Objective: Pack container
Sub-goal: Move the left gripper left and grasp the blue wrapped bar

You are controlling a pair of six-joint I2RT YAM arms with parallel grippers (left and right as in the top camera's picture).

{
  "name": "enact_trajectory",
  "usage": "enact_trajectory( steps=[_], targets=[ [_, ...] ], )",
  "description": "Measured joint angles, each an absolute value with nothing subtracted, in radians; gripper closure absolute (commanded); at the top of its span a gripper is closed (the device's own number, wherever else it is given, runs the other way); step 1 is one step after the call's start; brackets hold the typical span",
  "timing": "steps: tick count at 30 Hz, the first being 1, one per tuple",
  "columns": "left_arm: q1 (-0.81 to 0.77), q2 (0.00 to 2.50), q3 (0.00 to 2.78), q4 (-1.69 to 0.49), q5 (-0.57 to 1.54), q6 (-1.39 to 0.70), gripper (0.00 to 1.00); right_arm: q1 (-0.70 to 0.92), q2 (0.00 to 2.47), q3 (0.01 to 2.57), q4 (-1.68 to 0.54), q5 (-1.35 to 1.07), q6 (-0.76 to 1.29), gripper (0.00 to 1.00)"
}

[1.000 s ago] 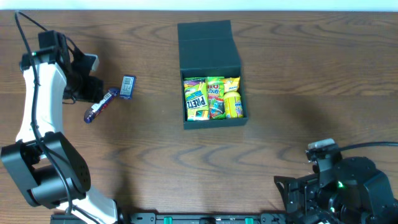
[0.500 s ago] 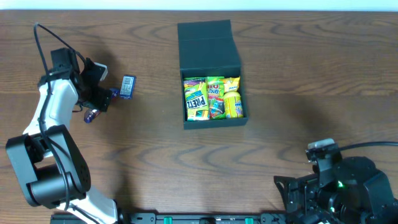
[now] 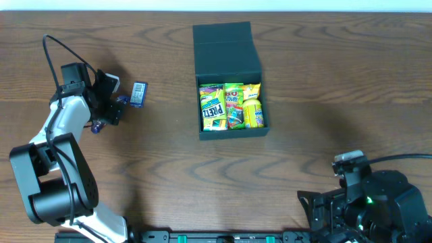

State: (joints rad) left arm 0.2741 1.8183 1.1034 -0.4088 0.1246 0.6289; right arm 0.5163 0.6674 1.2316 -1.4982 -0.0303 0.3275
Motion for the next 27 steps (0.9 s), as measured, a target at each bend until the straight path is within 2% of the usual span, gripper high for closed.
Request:
enact_trajectory(
  steps=[5, 13, 19, 23, 27],
  targets=[
    [0.274, 1.858, 1.103, -0.407, 0.125, 0.628, 0.29, 0.516, 0.667, 1.232, -1.498, -0.03, 0.327, 0.01],
    [0.274, 1.879, 1.103, -0.403, 0.125, 0.624, 0.56, 0.516, 0.667, 1.232, -1.498, -0.03, 0.328, 0.01],
    [0.274, 1.879, 1.103, -0.402, 0.125, 0.626, 0.65, 0.516, 0.667, 1.232, -1.498, -0.03, 0.327, 0.01],
    [0.274, 1.879, 1.103, -0.401, 0.125, 0.626, 0.78, 0.516, 0.667, 1.232, -1.498, -0.03, 0.328, 0.01],
    [0.274, 1.879, 1.103, -0.397, 0.124, 0.622, 0.86, 0.516, 0.667, 1.232, -1.498, -0.03, 0.328, 0.01]
  ],
)
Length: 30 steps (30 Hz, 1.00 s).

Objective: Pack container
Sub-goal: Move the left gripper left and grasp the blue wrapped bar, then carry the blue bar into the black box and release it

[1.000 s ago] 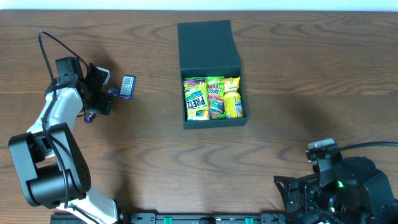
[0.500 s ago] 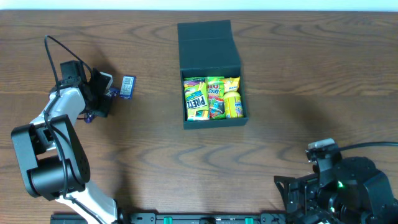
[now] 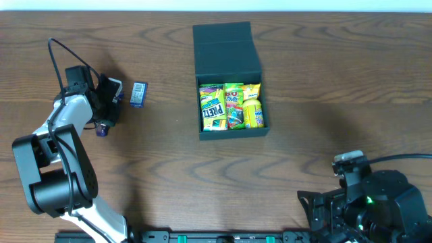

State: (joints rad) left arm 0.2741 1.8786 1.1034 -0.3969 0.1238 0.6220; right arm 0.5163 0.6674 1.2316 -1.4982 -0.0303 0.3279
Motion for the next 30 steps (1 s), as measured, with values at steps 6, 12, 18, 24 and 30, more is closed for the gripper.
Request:
enact_trajectory(
  steps=[6, 12, 18, 24, 30],
  targets=[
    [0.274, 1.879, 1.105, -0.386, 0.124, 0.54, 0.94, 0.516, 0.667, 1.232, -1.498, -0.03, 0.327, 0.01],
    [0.272, 1.879, 1.165, -0.429, 0.124, 0.387, 0.94, 0.516, 0.667, 1.232, -1.498, -0.03, 0.328, 0.01],
    [0.219, 1.879, 1.331, -0.529, 0.123, 0.261, 0.94, 0.516, 0.667, 1.232, -1.498, -0.03, 0.328, 0.01],
    [0.095, 1.872, 1.479, -0.604, 0.125, 0.099, 0.94, 0.516, 0.667, 1.232, -1.498, -0.03, 0.328, 0.01],
    [-0.065, 1.864, 1.534, -0.625, 0.13, -0.126, 0.94, 0.516, 0.667, 1.232, -1.498, -0.03, 0.328, 0.01]
  ],
)
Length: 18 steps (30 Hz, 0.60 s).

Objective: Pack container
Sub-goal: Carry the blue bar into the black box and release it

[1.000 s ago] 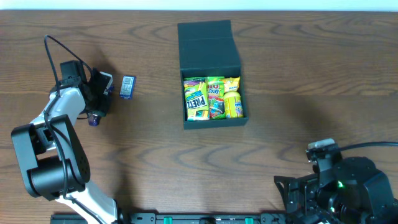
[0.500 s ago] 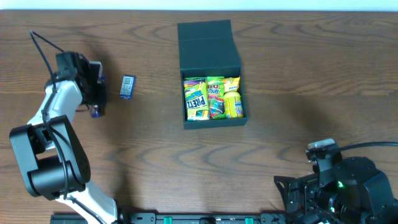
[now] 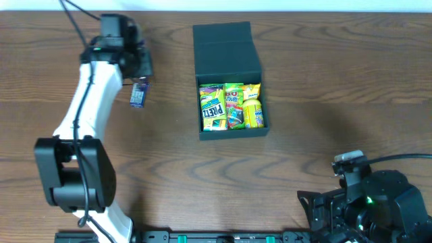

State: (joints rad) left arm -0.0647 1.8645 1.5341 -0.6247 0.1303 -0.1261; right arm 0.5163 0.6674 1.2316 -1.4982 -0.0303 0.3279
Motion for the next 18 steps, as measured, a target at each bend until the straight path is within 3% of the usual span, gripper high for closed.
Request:
enact_trajectory(
  steps=[18],
  targets=[
    [-0.533, 1.864, 1.534, -0.623, 0.154, -0.558, 0.94, 0.516, 0.667, 1.232, -1.498, -0.03, 0.328, 0.01]
  ],
)
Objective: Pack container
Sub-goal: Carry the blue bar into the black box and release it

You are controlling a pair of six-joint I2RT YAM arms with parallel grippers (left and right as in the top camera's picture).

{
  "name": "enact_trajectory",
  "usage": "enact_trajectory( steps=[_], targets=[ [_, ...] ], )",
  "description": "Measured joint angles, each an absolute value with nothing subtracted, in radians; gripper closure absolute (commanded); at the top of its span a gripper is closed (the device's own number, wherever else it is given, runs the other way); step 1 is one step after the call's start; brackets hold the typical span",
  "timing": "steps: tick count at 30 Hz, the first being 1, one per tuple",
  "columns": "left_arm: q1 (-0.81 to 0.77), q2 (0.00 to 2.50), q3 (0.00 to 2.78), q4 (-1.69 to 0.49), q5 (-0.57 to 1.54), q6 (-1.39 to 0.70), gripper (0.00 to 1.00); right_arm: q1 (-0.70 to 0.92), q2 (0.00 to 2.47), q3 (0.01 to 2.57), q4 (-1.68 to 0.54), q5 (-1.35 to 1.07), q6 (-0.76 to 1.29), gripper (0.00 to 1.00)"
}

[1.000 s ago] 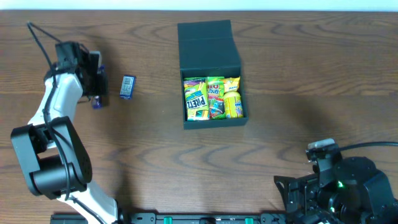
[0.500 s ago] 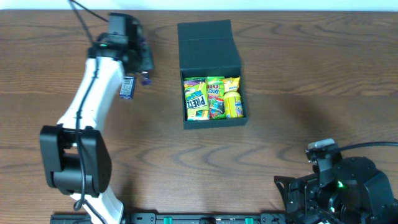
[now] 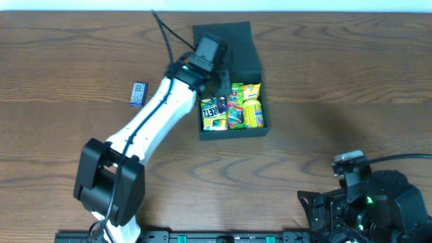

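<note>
The dark green box [image 3: 231, 130] stands at the table's middle with its lid [image 3: 237, 47] folded back. It holds several bright snack packets [image 3: 233, 106]. A small blue packet [image 3: 138, 94] lies on the table to the left of the box. My left arm reaches across, and the left gripper [image 3: 214, 86] hangs over the box's back left corner, covering part of the leftmost packet. Its fingers are hidden under the wrist, so their state does not show. My right arm [image 3: 368, 199] sits folded at the front right, its fingers not distinguishable.
Brown wooden table [image 3: 337, 81] all around. A black cable [image 3: 169, 37] trails from the left wrist over the back of the table. A rail with green clamps [image 3: 202, 237] runs along the front edge.
My left gripper has gone from above the blue packet at the left to over the back left of the open box. The blue packet lies where it was. The right arm is unchanged.
My left gripper was low on the table just left of the blue packet, and stayed beside it a moment later. Then it stood behind and above the packet. Now it is over the box, and the packet has kept its place throughout.
</note>
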State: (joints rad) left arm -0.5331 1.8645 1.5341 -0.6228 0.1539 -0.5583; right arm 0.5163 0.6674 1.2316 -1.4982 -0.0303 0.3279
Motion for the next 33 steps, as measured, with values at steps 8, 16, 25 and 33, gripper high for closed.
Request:
enact_trajectory(
  steps=[8, 16, 25, 33],
  targets=[
    [-0.656, 1.864, 1.534, -0.595, 0.101, -0.59, 0.94, 0.516, 0.667, 1.232, -1.498, -0.03, 0.328, 0.01],
    [-0.676, 1.873, 1.534, -0.595, 0.048, -0.653, 0.94, 0.516, 0.667, 1.232, -1.498, -0.03, 0.327, 0.01],
    [-0.676, 1.882, 1.534, -0.595, -0.009, -0.662, 0.94, 0.516, 0.667, 1.232, -1.498, -0.03, 0.328, 0.01],
    [-0.676, 1.963, 1.534, -0.598, -0.015, -0.662, 0.94, 0.516, 0.667, 1.232, -1.498, -0.03, 0.328, 0.01]
  ],
)
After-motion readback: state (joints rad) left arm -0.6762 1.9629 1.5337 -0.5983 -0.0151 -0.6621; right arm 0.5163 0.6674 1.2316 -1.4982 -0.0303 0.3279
